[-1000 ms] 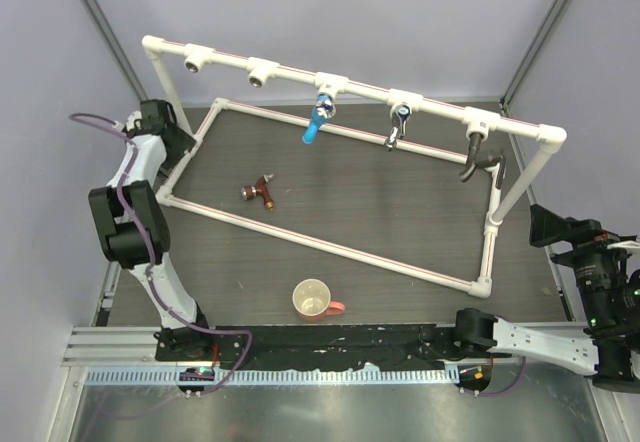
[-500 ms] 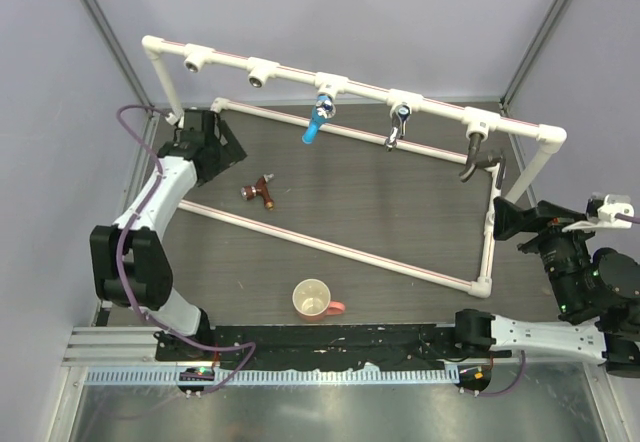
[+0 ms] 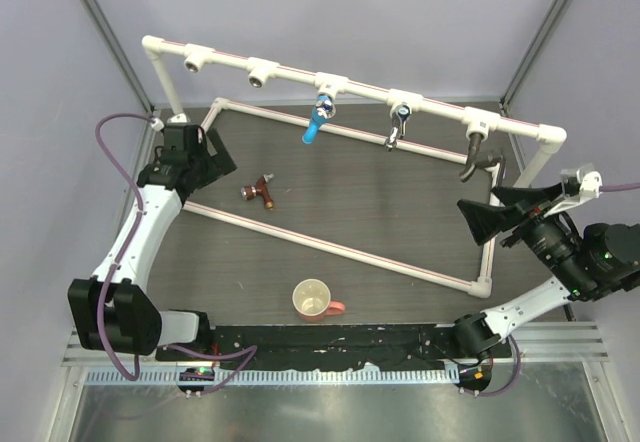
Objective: Install the water faucets
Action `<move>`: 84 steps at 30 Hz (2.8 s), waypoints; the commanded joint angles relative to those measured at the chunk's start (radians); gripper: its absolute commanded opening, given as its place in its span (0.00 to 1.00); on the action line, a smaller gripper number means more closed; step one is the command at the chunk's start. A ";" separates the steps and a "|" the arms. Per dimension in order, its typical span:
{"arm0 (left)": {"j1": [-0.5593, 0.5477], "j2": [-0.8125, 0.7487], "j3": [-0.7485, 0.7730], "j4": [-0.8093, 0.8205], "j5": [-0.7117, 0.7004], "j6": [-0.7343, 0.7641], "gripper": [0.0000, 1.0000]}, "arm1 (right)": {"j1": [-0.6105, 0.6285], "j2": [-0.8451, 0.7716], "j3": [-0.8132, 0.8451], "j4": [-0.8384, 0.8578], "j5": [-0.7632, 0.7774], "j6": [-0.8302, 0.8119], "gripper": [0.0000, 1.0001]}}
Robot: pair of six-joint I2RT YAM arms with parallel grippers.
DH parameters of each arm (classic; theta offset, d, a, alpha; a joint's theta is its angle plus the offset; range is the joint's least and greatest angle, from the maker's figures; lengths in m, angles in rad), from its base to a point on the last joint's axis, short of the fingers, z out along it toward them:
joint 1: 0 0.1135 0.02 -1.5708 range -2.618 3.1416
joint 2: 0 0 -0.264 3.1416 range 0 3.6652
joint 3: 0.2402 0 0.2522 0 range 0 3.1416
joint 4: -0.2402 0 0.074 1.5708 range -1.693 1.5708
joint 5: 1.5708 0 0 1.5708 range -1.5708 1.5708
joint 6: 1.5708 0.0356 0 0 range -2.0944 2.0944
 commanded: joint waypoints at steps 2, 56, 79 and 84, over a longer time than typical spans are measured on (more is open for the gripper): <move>0.003 -0.048 -0.035 0.029 -0.035 0.053 1.00 | 0.157 0.104 0.054 0.007 0.402 0.004 0.92; 0.003 -0.094 -0.061 0.053 -0.050 0.060 1.00 | 0.096 0.379 0.812 -0.445 0.405 -0.134 0.95; 0.004 -0.146 -0.065 0.059 -0.067 0.070 1.00 | -0.643 0.333 0.539 -0.142 0.398 -0.423 1.00; 0.004 -0.169 -0.071 0.061 -0.070 0.070 1.00 | -0.806 0.232 0.372 0.246 0.326 -0.690 1.00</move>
